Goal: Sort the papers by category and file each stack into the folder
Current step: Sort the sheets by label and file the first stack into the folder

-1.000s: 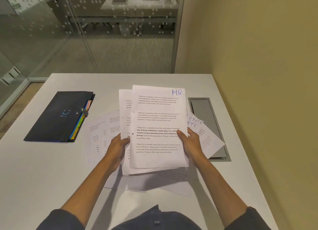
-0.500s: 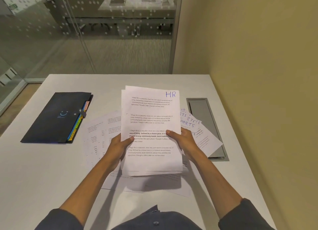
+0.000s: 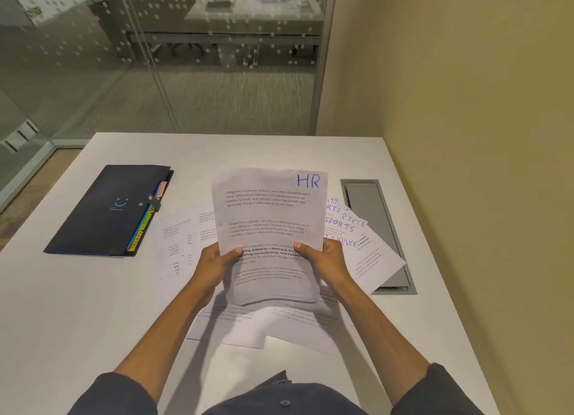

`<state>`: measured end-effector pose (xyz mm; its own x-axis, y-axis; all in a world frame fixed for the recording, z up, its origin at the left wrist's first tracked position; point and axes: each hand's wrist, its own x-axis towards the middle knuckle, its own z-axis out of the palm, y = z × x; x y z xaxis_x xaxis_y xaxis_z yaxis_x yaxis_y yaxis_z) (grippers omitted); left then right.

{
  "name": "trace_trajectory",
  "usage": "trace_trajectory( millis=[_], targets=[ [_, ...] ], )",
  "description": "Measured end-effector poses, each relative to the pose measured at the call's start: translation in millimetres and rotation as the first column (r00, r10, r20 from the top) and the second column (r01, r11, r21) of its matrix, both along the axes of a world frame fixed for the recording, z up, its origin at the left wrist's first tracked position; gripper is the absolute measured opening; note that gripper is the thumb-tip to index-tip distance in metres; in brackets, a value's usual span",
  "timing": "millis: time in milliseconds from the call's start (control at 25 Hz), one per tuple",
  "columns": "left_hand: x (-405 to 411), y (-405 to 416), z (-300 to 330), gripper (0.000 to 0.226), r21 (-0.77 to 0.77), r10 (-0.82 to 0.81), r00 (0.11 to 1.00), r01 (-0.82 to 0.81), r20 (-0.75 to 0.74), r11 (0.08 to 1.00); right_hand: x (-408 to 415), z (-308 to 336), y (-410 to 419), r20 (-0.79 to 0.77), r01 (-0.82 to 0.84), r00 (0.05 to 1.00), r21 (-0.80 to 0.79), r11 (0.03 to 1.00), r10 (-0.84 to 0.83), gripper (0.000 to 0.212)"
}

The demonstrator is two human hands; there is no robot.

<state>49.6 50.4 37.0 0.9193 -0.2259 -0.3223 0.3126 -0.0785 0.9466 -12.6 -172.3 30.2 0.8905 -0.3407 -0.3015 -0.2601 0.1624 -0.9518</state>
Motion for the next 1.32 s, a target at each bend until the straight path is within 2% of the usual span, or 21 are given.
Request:
trace_trajectory(
  millis=[200, 400, 680, 840, 960, 1200, 1320],
  targets=[
    [-3, -5, -6, 0.02, 0.001, 0.039, 0.999, -0.039, -0.008, 0.999, -4, -1, -1, -0.028, -0.004, 1.0, -0.043, 0.999, 0.003, 0.028],
    [-3, -8, -3, 0.019, 0.018, -0.008, 1.0, 0.008, 0.018, 1.0, -3, 5, -5, -0.031, -0.002, 1.0, -0.092, 0.996, -0.001, 0.037],
    [-2, -11, 2, 0.015, 0.026, -0.012, 0.996, 0.01, 0.086, 1.0, -2, 11, -9, 0.024, -0.004, 1.0, -0.119, 0.993, 0.007, 0.028],
    [-8, -12, -12, 0.024, 0.079, -0.047, 0.999, 0.045, 0.025, 0.996, -10, -4, -3, 0.001, -0.038, 0.999, -0.129, 0.991, 0.038, 0.038],
    [-15, -13, -24, 0.028, 0.087, -0.01, 1.0, 0.011, -0.013, 0.996, -16, -15, 1, -0.004, -0.013, 1.0, -0.144, 0.989, 0.012, 0.036],
    [-22, -11, -34, 0.025, 0.094, 0.008, 1.0, -0.006, -0.023, 0.996, -19, -30, 3, -0.065, -0.031, 0.998, -0.165, 0.986, 0.02, 0.037],
    [-18, -8, -33, 0.02, 0.088, 0.032, 0.999, -0.031, -0.005, 0.996, -18, -33, 4, -0.019, -0.013, 1.0, -0.194, 0.981, 0.009, 0.033]
  ],
)
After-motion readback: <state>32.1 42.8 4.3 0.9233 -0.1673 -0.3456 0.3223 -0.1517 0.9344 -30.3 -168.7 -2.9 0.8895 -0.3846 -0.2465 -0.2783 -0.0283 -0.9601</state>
